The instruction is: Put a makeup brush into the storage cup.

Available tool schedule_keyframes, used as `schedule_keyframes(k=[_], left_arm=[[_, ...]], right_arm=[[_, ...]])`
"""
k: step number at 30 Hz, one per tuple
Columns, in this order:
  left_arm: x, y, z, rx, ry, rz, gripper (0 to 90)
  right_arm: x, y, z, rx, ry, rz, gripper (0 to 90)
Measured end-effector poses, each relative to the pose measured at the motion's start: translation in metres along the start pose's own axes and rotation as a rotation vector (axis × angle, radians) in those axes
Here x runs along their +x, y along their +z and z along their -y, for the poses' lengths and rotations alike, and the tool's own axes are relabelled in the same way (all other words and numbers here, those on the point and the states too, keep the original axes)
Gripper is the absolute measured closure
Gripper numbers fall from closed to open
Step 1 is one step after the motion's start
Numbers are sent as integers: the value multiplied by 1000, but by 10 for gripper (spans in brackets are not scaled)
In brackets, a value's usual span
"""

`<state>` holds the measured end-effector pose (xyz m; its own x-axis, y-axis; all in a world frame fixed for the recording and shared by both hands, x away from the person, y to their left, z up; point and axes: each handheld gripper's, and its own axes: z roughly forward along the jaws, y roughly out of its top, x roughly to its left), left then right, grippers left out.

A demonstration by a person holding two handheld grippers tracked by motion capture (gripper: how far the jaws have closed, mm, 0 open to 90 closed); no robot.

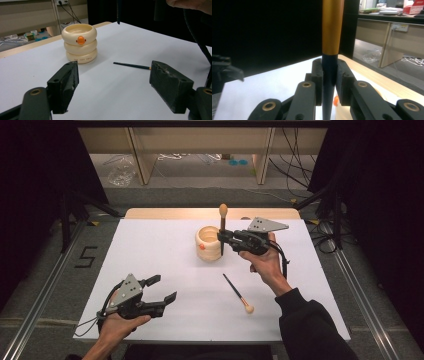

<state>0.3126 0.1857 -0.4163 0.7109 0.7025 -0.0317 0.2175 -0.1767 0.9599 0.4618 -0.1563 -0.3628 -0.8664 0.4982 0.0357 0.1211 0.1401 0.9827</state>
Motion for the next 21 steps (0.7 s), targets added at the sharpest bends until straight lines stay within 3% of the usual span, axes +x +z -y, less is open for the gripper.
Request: schedule_keyframes(k=[13, 15, 21], left_arm=[[1, 0, 2, 0, 8, 1, 233], [1, 0, 1, -3, 1, 5, 232], [-1, 0, 1, 2, -5, 12, 231]], right_arm=[[-25, 17, -7, -25, 43, 61, 794], [-30, 22, -7, -12, 33, 85, 794], [-39, 34, -6, -23, 38, 101, 794]])
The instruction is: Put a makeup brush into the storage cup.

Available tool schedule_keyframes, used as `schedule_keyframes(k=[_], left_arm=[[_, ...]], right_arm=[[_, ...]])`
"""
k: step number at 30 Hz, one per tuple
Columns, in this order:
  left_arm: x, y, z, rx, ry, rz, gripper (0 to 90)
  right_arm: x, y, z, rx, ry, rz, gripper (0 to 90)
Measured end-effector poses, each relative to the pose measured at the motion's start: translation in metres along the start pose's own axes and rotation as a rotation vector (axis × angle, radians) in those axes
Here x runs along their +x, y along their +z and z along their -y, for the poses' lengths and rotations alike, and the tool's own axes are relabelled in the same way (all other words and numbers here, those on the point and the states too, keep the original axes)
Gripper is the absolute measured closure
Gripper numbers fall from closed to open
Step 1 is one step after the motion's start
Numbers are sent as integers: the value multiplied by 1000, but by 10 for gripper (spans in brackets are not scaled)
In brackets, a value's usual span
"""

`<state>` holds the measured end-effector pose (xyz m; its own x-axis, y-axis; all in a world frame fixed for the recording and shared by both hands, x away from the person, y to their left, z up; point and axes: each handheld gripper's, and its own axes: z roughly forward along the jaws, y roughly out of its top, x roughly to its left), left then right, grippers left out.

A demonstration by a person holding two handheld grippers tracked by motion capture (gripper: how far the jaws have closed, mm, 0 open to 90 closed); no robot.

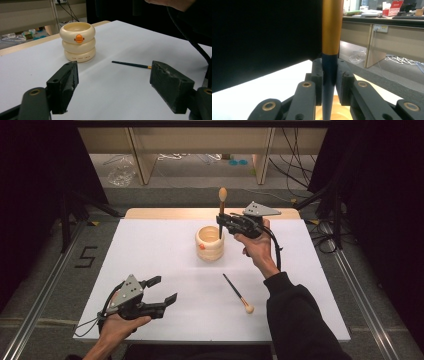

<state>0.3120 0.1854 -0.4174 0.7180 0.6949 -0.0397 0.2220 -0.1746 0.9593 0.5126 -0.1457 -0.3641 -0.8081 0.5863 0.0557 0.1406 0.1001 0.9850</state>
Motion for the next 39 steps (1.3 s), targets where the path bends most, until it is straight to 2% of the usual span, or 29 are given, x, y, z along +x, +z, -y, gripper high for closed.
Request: schedule_keyframes(k=[6, 9, 22, 28, 30, 31, 34, 35, 39], left_arm=[[0, 0, 0, 1, -2, 2, 229], [-1, 0, 1, 2, -4, 4, 230], [0, 0, 1, 8, -4, 4, 228], [0, 1, 1, 10, -1, 8, 228], [-1, 0, 1, 9, -4, 7, 228], [-1, 0, 1, 9, -5, 7, 228], [-1, 0, 1, 11, -2, 7, 228], [-1, 0, 2, 11, -5, 7, 228], [-1, 1, 2, 13, -3, 8, 228]], right_arm=[[-3, 13, 2, 3, 20, 4, 794], [-5, 18, 3, 4, 12, 13, 794], [-13, 29, 14, 12, 25, 23, 794], [-12, 35, 18, 16, 5, 27, 794], [-11, 36, 18, 6, 8, 28, 794], [-11, 36, 19, 24, 16, 26, 794], [-11, 38, 22, 30, 17, 23, 794], [-12, 39, 23, 28, -3, 26, 794], [-12, 41, 25, 26, -2, 23, 794]])
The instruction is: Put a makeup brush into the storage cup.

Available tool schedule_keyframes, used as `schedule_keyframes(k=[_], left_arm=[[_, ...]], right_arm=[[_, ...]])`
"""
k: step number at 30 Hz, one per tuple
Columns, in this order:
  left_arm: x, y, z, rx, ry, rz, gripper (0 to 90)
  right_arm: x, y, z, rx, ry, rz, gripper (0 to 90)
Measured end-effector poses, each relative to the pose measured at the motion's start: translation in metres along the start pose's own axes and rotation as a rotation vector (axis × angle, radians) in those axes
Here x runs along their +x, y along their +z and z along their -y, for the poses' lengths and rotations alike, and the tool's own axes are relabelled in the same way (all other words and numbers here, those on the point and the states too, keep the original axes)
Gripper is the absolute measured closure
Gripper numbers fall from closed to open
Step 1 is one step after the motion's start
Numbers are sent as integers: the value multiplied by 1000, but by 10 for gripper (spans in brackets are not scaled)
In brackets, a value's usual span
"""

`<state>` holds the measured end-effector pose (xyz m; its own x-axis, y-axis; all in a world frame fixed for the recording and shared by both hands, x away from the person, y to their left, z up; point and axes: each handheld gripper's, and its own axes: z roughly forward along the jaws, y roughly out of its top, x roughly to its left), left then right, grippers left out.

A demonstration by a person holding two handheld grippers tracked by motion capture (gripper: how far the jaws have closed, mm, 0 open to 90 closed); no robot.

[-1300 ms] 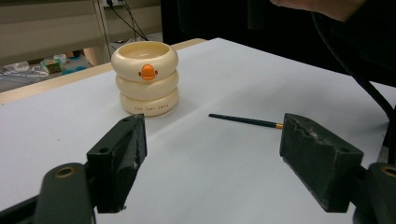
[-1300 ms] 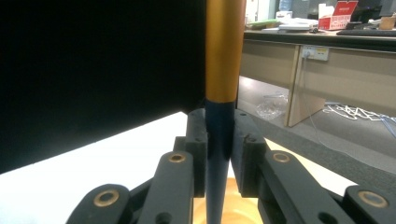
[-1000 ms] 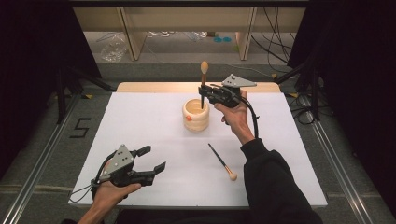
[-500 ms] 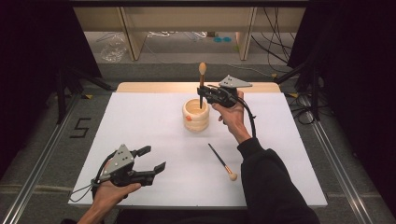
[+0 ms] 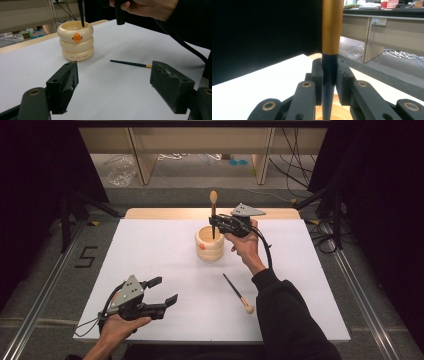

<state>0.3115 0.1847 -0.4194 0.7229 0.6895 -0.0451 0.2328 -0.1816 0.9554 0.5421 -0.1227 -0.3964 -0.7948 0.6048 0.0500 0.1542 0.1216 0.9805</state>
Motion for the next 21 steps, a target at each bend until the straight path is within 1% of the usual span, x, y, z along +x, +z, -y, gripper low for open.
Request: schedule_keyframes(k=[1, 4, 5, 7, 8, 9, 15, 16, 17, 18, 20, 21], left_arm=[[0, 0, 0, 0, 0, 0, 228], [0, 0, 0, -1, 0, 0, 228], [0, 0, 0, 0, 2, 0, 228], [0, 0, 0, -1, -5, 0, 228], [1, 0, 0, -2, 19, 5, 228], [0, 0, 0, -1, 1, 4, 228], [0, 0, 1, -4, -7, -1, 228], [1, 0, 0, -5, 17, 5, 228], [1, 0, 0, -4, 8, 5, 228], [1, 0, 0, -4, 17, 5, 228], [1, 0, 0, -5, 16, 5, 228], [1, 0, 0, -4, 15, 5, 228]], right_arm=[[0, 0, 1, 11, 4, 1, 794], [0, 0, 2, 9, 1, 0, 794], [0, 0, 3, 16, 0, 4, 793], [0, 1, 4, 19, 2, 3, 794], [0, 1, 4, 19, 2, 3, 794], [0, 1, 5, 21, 0, 1, 794], [1, 4, 10, 32, 6, -2, 793], [1, 5, 13, 41, 5, -3, 793], [1, 6, 13, 39, 2, 3, 793], [1, 6, 13, 39, 2, 3, 793], [1, 7, 16, 48, 13, -2, 793], [1, 7, 17, 48, 9, 1, 793]])
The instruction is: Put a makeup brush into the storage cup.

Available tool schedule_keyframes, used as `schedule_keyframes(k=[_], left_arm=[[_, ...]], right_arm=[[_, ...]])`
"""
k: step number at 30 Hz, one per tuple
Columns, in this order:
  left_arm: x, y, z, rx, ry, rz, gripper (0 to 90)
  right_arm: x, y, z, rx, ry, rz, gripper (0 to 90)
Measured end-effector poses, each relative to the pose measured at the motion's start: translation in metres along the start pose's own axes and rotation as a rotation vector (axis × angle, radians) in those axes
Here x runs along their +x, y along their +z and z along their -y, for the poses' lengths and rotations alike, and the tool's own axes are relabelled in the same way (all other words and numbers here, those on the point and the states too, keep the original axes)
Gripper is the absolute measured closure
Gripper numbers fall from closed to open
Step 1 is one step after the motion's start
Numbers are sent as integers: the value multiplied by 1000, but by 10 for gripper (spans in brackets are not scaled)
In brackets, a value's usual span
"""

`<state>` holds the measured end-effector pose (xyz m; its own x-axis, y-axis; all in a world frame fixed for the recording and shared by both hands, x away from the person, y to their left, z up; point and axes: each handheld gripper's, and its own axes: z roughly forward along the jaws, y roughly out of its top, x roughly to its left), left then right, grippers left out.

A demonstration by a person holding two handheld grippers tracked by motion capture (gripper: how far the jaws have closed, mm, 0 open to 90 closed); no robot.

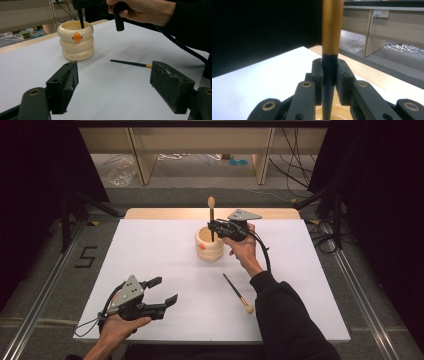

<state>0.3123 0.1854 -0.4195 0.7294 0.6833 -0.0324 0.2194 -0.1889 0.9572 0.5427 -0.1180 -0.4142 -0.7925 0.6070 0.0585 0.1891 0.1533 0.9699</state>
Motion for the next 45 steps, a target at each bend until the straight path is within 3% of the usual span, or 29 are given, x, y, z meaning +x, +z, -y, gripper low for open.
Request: schedule_keyframes(k=[5, 28, 36, 45], left_arm=[[-1, 0, 0, 1, -19, -6, 228], [-1, -1, 0, -1, -19, -5, 228], [-1, -1, 0, -2, -21, -4, 228], [-1, -1, 0, -3, -20, -6, 228]], right_arm=[[0, 1, 3, 7, -1, -1, 793], [0, 5, 11, 40, 3, 1, 784], [4, 0, 8, 90, 21, 3, 526], [8, -14, 3, 107, 20, 41, 403]])
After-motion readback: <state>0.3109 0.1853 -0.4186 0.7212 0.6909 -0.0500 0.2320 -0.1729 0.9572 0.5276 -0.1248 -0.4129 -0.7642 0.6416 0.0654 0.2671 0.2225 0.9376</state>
